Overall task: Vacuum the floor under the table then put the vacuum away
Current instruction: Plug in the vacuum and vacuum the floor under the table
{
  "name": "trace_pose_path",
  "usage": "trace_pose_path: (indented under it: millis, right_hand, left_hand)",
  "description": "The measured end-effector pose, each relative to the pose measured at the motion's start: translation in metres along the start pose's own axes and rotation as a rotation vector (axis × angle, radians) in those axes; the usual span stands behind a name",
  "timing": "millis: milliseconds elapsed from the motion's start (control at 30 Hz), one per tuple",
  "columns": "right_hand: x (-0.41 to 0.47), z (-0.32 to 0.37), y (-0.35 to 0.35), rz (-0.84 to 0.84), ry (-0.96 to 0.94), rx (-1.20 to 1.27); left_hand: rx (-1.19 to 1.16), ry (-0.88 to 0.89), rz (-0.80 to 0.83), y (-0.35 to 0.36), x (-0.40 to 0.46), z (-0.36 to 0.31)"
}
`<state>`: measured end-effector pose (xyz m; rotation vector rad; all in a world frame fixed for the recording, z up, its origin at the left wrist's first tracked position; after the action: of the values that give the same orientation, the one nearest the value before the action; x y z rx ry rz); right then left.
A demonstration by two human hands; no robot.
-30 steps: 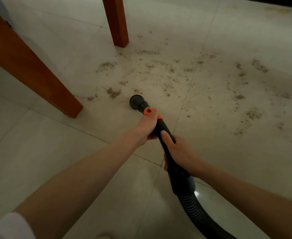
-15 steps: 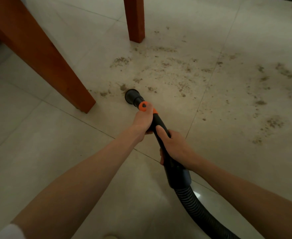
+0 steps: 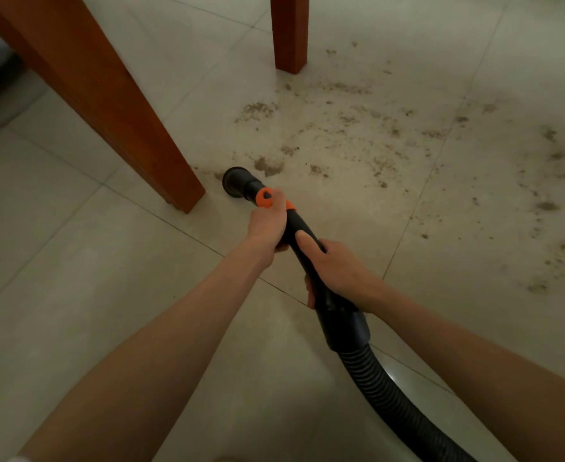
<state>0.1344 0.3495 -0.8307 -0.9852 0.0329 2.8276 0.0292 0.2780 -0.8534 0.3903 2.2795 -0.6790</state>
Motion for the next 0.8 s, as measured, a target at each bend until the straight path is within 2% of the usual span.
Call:
trace_pose_path:
  millis: [200,467,800]
  right_hand:
    - [0.018,0.008,-0.001,0.038,0.015,0.045]
    - [0.047,0.02,0.002,0.081,0.029,0.115]
    - [0.077,0.036,0.019,0.146,-0.01,0.141]
  left_hand:
    - [-0.004,-0.002,-0.003,-0.008,0.013,-0.008]
    - [-0.126,0.007,0.02,-0.016,0.03,-0.013]
    - [-0.086,0.044,-0.114,-0.041,0.054,-0.021]
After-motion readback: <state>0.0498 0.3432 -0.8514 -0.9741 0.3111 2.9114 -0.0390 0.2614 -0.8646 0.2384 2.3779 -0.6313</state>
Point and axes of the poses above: each hand's wrist, its own x-axis towards the middle knuckle, its own y-axis out of the palm, z = x × y, the point moved 1 cm from there along x, towards the middle knuckle, and after that the axes turned 14 degrees about x, right-handed, at the moved point
